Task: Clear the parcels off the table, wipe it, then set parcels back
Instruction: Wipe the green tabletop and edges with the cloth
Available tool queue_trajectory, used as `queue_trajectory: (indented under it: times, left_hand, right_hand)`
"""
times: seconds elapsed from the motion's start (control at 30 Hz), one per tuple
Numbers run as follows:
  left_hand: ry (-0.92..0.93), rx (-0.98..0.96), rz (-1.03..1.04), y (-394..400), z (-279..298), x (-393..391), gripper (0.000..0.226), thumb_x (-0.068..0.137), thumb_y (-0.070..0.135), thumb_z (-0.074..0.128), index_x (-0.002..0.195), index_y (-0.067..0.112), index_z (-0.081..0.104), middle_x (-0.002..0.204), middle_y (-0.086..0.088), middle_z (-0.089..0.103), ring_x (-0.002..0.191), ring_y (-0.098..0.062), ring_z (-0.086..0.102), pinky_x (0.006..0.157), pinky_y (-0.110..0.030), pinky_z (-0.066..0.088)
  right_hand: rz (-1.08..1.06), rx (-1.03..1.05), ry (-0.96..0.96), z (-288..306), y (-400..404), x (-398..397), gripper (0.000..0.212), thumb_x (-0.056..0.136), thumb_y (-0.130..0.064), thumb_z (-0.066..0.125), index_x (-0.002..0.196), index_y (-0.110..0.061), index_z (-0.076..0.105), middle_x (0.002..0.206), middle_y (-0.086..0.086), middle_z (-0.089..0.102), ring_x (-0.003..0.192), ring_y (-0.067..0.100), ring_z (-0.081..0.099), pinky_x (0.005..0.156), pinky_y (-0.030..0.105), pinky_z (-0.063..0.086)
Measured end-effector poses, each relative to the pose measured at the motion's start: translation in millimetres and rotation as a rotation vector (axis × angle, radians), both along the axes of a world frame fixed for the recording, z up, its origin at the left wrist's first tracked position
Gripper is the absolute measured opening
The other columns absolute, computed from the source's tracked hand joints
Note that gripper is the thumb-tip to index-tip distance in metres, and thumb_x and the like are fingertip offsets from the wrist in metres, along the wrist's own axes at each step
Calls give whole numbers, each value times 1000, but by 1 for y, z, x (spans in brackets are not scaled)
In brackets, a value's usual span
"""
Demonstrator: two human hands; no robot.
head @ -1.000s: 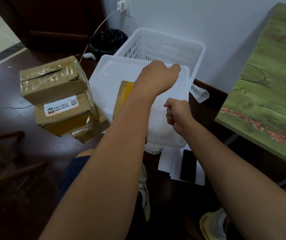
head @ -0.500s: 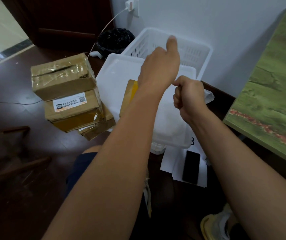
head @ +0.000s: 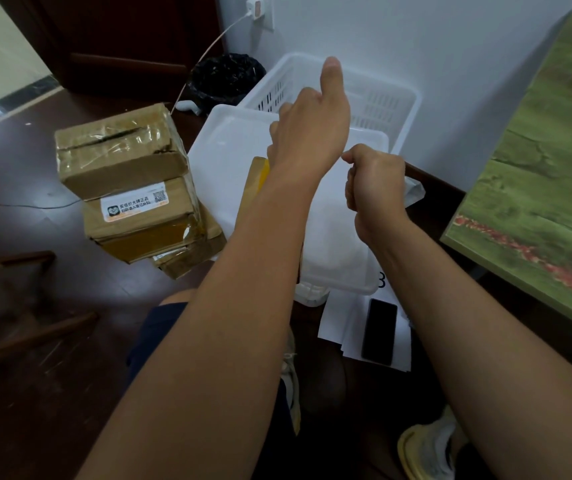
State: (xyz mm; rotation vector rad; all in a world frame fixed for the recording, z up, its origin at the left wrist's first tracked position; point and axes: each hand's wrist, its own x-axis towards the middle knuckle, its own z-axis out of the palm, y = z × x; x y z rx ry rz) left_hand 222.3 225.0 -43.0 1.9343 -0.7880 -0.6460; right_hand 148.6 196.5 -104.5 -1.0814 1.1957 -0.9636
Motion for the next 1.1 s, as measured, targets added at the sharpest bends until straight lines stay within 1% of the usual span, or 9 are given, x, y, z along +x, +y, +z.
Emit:
queue_trajectory:
  times: [0.13, 0.27, 0.4, 0.53, 0.63, 0.73, 0.83, 0.93, 1.1]
  left_hand:
    - [16, 3, -25, 2, 3, -2, 77, 89, 69, 9, 129, 24, 57, 132, -5, 55, 124, -29, 45, 105, -52, 34]
    - [10, -2, -76, 1, -2, 0, 66, 96, 62, 14, 126, 23, 58, 132, -3, 55, 127, -27, 43, 108, -50, 31]
    - [-20, -26, -140, -3, 2, 3, 61, 101, 50, 19, 118, 9, 61, 120, -10, 62, 119, -30, 51, 106, -50, 36]
    - [-38, -10, -174, -2, 5, -3, 50, 101, 47, 25, 83, 13, 57, 95, -7, 61, 113, -29, 54, 104, -48, 38]
    - [-16, -2, -188, -1, 8, -4, 45, 102, 45, 27, 82, 14, 53, 101, -9, 61, 111, -27, 55, 100, -43, 40]
    - [24, -31, -171, 2, 12, -4, 36, 103, 45, 28, 88, 22, 52, 91, 11, 53, 101, -14, 51, 92, -34, 37]
    - [52, -77, -129, 3, 15, -4, 37, 102, 46, 29, 92, 23, 56, 91, 12, 53, 98, -12, 52, 91, -33, 38]
    - [53, -136, -82, 5, 21, -3, 41, 103, 44, 29, 94, 16, 58, 83, 11, 54, 79, -2, 50, 83, -33, 39]
    - [200, -257, -39, 3, 32, -11, 40, 101, 41, 32, 82, 14, 54, 83, -1, 58, 76, -16, 52, 79, -37, 44]
  right_hand:
    - [117, -181, 365, -22, -4, -3, 17, 92, -8, 50, 77, -4, 57, 67, 5, 41, 61, 17, 36, 57, 29, 30]
    - [286, 90, 376, -61, 3, -21, 11, 91, -18, 53, 82, -15, 49, 76, 5, 48, 67, 16, 43, 60, 28, 36]
    - [271, -22, 366, -56, 8, -17, 11, 96, -17, 41, 100, -19, 52, 101, 5, 58, 88, 16, 54, 74, 30, 45]
    - [256, -129, 336, -42, 8, -9, 22, 101, -15, 41, 122, -19, 40, 102, 0, 56, 78, 10, 51, 66, 25, 43]
    - [367, -300, 377, -29, 12, -4, 18, 102, -10, 41, 115, -11, 29, 94, 2, 50, 71, 13, 50, 66, 35, 44]
    - [406, -422, 399, -9, 21, -4, 19, 101, -8, 43, 103, -12, 25, 81, 1, 47, 64, 12, 47, 60, 37, 43]
    - [382, -442, 373, 12, 25, -7, 15, 100, -15, 46, 103, -18, 31, 98, 15, 58, 75, 23, 57, 65, 44, 55]
    - [324, -489, 324, 34, 28, -18, 12, 95, -23, 50, 103, -21, 41, 116, 18, 54, 86, 31, 62, 66, 35, 57]
    - [217, -600, 300, 70, 34, -48, 23, 87, -35, 60, 106, -30, 49, 108, 13, 56, 83, 27, 66, 69, 43, 58]
